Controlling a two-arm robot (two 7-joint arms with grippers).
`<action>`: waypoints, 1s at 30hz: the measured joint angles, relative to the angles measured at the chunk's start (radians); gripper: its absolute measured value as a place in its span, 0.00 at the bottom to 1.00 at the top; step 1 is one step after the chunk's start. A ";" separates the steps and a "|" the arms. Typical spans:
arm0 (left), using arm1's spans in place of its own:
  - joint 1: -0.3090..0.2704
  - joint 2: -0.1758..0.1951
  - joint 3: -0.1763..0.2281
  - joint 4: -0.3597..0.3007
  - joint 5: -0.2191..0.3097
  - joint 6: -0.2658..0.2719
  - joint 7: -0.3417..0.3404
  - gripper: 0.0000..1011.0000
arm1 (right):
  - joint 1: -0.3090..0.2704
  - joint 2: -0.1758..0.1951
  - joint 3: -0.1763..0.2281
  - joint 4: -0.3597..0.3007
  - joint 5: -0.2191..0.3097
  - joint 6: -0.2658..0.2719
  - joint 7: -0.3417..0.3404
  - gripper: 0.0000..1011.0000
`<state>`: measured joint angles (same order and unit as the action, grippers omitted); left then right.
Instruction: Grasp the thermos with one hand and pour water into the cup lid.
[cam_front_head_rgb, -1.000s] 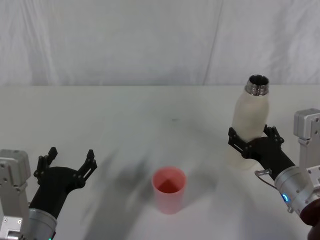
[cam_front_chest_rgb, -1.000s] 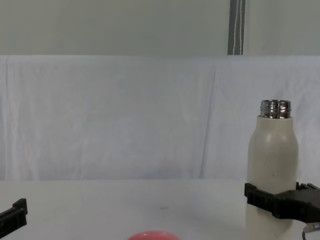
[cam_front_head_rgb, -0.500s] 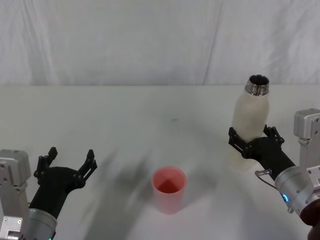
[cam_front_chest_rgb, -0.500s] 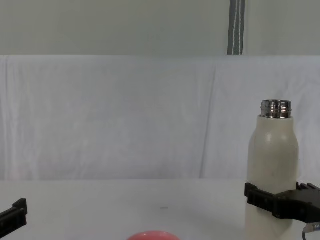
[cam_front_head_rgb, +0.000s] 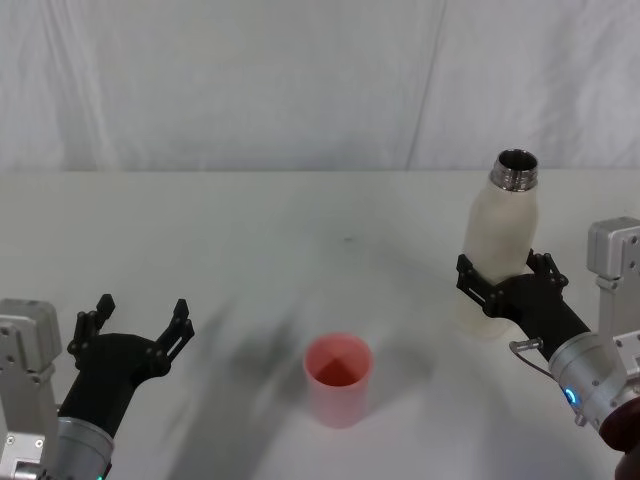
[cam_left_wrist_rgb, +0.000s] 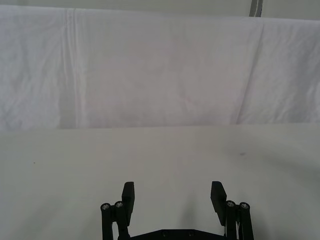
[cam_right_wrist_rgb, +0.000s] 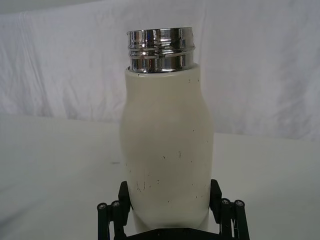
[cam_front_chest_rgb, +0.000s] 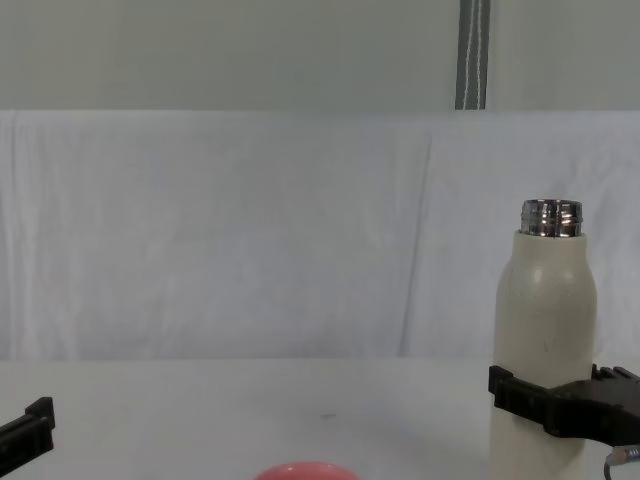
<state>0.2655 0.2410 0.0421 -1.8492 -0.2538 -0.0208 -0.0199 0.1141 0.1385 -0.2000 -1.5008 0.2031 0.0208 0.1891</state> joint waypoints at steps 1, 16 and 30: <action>0.000 0.000 0.000 0.000 0.000 0.000 0.000 0.99 | 0.000 0.000 0.000 0.000 0.000 0.000 0.000 0.94; 0.000 0.000 0.000 0.000 0.000 0.000 0.000 0.99 | -0.021 0.045 -0.014 -0.104 -0.077 -0.003 -0.013 0.94; 0.000 0.000 0.000 0.000 0.000 0.000 0.000 0.99 | -0.087 0.127 -0.030 -0.240 -0.316 0.009 -0.073 0.94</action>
<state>0.2655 0.2410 0.0421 -1.8492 -0.2538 -0.0207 -0.0199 0.0270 0.2655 -0.2304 -1.7407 -0.1130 0.0300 0.1158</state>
